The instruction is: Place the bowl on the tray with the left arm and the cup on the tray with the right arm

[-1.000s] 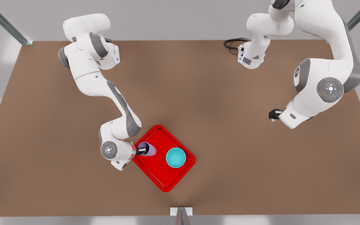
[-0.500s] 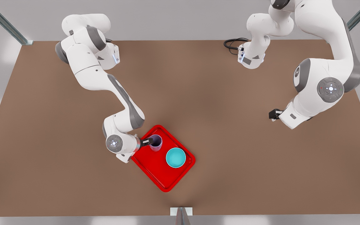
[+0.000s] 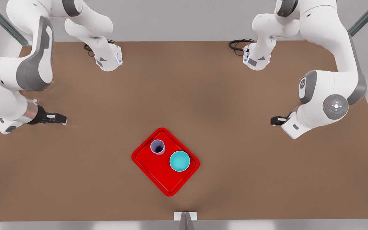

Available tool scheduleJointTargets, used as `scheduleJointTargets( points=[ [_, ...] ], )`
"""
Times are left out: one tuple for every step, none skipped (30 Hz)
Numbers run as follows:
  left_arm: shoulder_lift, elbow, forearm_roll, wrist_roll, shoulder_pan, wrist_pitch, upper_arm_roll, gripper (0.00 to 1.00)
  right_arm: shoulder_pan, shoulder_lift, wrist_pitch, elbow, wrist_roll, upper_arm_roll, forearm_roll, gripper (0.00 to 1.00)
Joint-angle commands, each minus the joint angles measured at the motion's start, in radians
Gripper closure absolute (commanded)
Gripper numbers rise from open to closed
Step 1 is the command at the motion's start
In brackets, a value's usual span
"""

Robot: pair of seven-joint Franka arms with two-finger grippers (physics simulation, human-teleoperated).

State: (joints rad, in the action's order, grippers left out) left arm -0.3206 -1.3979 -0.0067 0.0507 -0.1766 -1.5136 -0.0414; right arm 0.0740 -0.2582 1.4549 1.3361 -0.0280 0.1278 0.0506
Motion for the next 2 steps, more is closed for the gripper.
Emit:
scheduleJointTargets(
  points=[
    [0.0,0.0,-0.038,0.0,-0.001,0.001,0.0,0.0,0.007,0.0,-0.01,-0.006,0.003,0.007,0.0,0.0],
    [-0.002,0.0,-0.038,0.0,0.0,0.0,0.0,0.0,0.007,-0.001,-0.027,-0.011,0.003,0.007,0.002,0.0]
  ],
)
